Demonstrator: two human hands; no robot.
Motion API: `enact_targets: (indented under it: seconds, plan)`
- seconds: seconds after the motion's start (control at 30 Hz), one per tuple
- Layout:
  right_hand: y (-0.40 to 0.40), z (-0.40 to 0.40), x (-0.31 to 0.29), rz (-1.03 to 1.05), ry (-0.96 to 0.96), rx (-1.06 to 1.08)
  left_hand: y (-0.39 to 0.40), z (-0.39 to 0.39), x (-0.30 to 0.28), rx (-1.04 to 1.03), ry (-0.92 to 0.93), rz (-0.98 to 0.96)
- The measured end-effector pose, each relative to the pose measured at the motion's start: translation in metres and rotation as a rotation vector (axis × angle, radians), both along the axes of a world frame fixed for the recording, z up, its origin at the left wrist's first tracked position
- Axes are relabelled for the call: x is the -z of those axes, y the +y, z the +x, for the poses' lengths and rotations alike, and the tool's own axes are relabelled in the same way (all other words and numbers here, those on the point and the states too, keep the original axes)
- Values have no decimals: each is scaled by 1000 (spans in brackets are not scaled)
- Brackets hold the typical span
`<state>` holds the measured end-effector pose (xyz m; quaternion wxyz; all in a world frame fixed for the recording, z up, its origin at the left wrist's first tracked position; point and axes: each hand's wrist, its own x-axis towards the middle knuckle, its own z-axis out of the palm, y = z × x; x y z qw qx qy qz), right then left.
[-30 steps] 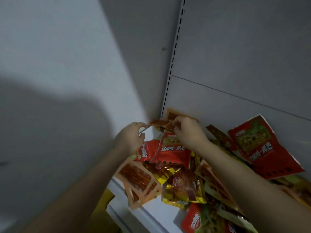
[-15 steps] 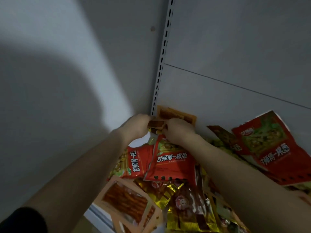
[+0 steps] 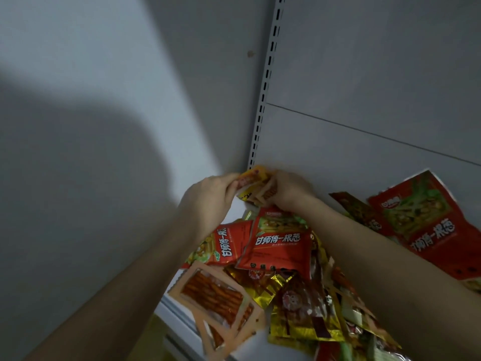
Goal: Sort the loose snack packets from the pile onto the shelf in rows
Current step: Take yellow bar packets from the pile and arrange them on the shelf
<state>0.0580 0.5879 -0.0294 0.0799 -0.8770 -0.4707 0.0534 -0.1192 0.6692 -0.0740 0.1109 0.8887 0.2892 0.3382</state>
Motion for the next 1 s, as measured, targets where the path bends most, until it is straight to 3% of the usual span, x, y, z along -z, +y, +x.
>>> enact_targets:
  seconds: [0.23,0.37,0.5,0.7,0.77,0.9,1.0]
  plan:
    - [-38,-12,-51,552,171,-166,-23,-26,2,1,16,-75]
    - [-87,-20,-85,813,199,-124,-56,-25,-19,18,-36,-52]
    - [-151,-4,-89,808,175,17,-113,-15,-31,71,-180,28]
    - [-255,15,-62,568,320,263,-181,28,-24,278,-171,38]
    - [-280,13,-55,505,357,301,-200,46,-29,298,2,32]
    - [-320,7,-43,350,165,234,-222,66,-35,206,671,-12]
    - [-353,-1,-36,370,67,232,-242,59,-45,190,685,-29]
